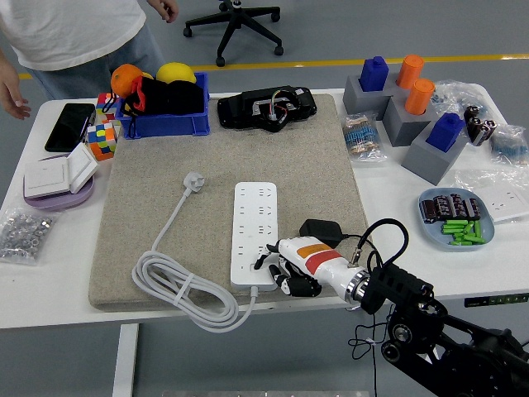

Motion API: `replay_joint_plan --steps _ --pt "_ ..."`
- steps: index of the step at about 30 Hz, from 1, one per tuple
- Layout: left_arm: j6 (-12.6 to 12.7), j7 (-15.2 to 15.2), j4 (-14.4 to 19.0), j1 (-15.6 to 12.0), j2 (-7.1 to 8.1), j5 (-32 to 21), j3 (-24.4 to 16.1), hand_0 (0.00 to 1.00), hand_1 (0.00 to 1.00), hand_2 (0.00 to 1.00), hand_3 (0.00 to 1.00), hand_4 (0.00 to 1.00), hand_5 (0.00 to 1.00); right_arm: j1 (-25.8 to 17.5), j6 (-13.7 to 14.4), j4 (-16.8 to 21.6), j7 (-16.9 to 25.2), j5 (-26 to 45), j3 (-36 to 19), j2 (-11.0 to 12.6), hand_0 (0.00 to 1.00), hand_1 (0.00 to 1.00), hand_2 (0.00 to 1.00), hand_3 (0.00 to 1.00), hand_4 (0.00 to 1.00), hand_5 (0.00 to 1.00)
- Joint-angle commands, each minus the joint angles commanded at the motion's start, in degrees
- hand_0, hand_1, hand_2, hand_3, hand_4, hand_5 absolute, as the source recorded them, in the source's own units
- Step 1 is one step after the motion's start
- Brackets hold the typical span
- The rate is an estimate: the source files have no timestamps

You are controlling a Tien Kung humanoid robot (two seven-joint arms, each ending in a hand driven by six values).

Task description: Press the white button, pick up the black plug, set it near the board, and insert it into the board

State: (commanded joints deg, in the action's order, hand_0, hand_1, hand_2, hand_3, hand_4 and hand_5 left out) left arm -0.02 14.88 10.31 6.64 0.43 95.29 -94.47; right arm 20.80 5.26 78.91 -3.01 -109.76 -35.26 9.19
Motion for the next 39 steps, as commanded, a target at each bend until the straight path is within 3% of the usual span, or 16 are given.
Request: replay_joint_plan --steps 7,14,15,20,21,26,27,38,39 --pt "0.0 -0.1 0.0 0.1 -0.01 -0.1 0.2 0.466 0.496 0.512 0.578 0.59 0.265 -0.9 0.5 5.4 1.1 2.0 -3.5 0.4 0.002 0.002 0.092 0.59 0.338 0.002" --pt "0.0 -0.1 0.0 -0.1 -0.1 -0.4 0.1 0.467 0.496 0.512 0.578 0.59 0.263 -4.7 4.0 8.5 6.0 3.8 -12.3 0.6 0.002 0.002 0.111 0.603 0.332 0.002" --pt "0.0 -0.1 0.0 -0.1 -0.09 -0.4 0.1 0.466 0.496 0.512 0.579 0.59 0.264 -5.0 3.9 8.5 5.8 3.8 -13.5 0.6 0.267 0.242 0.294 0.616 0.565 0.101" --pt "0.0 -0.1 0.0 -0.1 -0.13 -0.2 0.1 0.466 0.496 0.512 0.579 0.59 0.264 -7.1 1.8 6.9 5.2 7.4 -20.9 -0.2 0.267 0.242 0.294 0.616 0.565 0.101" --pt "0.0 -0.1 0.0 -0.1 -0.15 -0.3 0.2 0.466 0.496 0.512 0.578 0.591 0.26 -7.5 1.4 6.4 5.5 8.3 -22.3 -0.5 0.652 0.601 0.565 0.663 0.754 0.114" --pt "0.0 -0.1 0.0 0.0 -0.24 -0.5 0.4 0.466 0.496 0.512 0.578 0.591 0.26 -8.6 -1.8 3.9 5.6 11.7 -26.7 -1.2 0.652 0.601 0.565 0.663 0.754 0.114" --pt "0.0 0.0 0.0 0.0 -0.22 -0.6 0.4 0.466 0.496 0.513 0.579 0.592 0.26 -8.7 -2.7 3.1 5.2 11.7 -27.4 -1.2 0.793 0.767 0.736 0.764 0.95 0.223" --pt "0.0 0.1 0.0 0.1 -0.16 -0.4 0.5 0.466 0.496 0.511 0.579 0.592 0.26 -7.9 -5.0 -3.7 4.2 8.6 -26.9 -1.9 0.812 0.812 0.784 0.777 0.998 0.235" --pt "0.0 0.1 0.0 0.1 -0.14 -0.5 0.5 0.466 0.496 0.513 0.579 0.593 0.262 -7.7 -4.9 -4.3 4.4 8.7 -26.6 -2.0 0.845 0.825 0.793 0.777 0.994 0.19"
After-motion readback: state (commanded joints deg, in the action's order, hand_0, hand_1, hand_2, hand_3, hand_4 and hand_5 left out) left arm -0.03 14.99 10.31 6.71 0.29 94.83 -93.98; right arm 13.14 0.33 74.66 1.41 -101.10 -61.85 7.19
